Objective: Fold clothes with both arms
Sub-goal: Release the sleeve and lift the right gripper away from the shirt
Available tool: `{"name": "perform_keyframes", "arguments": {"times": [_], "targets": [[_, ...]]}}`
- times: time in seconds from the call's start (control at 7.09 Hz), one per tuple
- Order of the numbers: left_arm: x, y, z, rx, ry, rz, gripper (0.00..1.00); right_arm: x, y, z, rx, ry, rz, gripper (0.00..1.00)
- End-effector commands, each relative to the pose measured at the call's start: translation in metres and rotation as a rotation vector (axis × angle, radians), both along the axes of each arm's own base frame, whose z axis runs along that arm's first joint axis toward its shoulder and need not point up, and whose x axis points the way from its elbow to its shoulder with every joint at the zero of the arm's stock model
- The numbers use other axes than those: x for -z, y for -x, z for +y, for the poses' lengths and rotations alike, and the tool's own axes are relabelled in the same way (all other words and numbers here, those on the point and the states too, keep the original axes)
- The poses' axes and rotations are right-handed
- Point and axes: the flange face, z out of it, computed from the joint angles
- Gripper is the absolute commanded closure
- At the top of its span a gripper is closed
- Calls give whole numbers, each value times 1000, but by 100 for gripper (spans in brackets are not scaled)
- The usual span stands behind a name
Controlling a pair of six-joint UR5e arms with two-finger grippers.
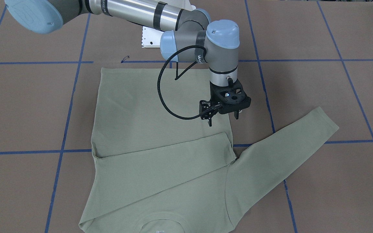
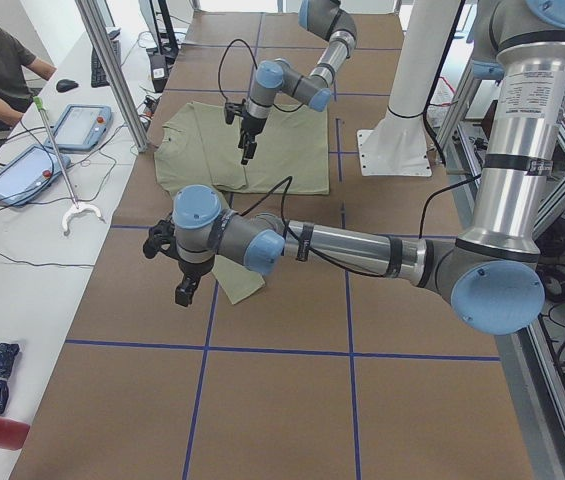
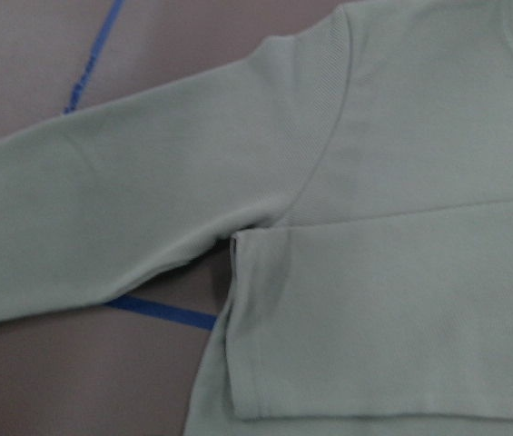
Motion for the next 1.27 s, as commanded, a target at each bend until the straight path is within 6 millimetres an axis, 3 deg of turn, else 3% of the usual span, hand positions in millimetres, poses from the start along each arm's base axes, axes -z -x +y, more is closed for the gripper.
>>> {"name": "perform_keyframes", "arguments": {"times": [0.0, 0.14, 0.42, 0.56, 0.85, 0.99, 1.13], "targets": [[-26, -20, 43, 162, 81, 102, 0, -75, -110, -34, -9, 123, 48, 0], [-32, -45, 57, 206, 98, 99, 0, -127, -168, -56, -6, 197, 36, 0], [-38, -92, 92, 289, 200, 161, 0, -217, -276, -65, 89, 171, 80, 0], [-35, -122, 99, 337, 247, 165, 0, -247, -319, -71, 141, 151, 160, 0], [-31, -187, 109, 419, 291, 130, 0, -283, -377, -89, 195, 193, 211, 0], [-33, -213, 114, 444, 296, 109, 0, -313, -396, -82, 250, 180, 182, 0], [-39, -224, 113, 446, 290, 89, 0, -321, -407, -80, 246, 178, 179, 0]]}}
